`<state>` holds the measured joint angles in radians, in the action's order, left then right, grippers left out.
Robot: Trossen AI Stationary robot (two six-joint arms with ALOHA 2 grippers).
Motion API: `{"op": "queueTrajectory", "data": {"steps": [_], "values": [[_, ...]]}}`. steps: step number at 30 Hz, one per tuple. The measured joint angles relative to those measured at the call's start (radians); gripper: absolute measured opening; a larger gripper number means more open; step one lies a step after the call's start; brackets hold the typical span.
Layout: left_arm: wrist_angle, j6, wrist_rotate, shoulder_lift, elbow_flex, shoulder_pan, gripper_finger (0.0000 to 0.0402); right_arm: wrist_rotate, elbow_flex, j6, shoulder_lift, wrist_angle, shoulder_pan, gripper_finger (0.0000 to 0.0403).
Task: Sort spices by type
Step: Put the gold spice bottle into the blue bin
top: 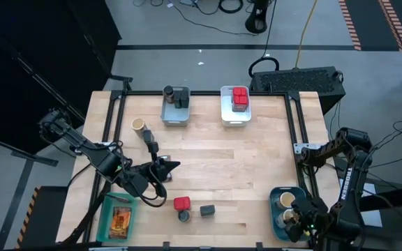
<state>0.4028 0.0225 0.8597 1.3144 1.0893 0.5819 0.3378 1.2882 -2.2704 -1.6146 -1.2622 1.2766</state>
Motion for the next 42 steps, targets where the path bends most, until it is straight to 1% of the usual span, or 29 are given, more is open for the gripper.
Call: {"op": "queueTrajectory", "data": {"steps": [9,23,29,32,38,42], "values": [[0.0,0.014,0.005,0.0,0.0,0.0,0.0,0.005,-0.047,0.002,0.0,0.016,-0.008,0.0239],[-0.001,0.02,0.007,0.0,0.0,-0.001,0.0,0.003,-0.049,0.064,0.0,0.017,-0.051,0.024],[0.0,0.02,0.008,0.0,0.0,0.0,0.0,0.002,-0.049,0.067,0.0,0.018,-0.053,0.0241],[0.002,0.02,0.008,0.0,0.0,0.0,0.0,-0.001,-0.05,0.069,0.0,0.026,-0.053,0.0251],[0.003,0.019,0.008,0.0,0.0,0.0,0.0,-0.004,-0.05,0.072,0.0,0.051,-0.053,0.0287],[0.003,0.019,0.008,0.0,0.0,0.0,0.0,-0.012,-0.05,0.072,-0.001,0.053,-0.053,0.0294]]}}
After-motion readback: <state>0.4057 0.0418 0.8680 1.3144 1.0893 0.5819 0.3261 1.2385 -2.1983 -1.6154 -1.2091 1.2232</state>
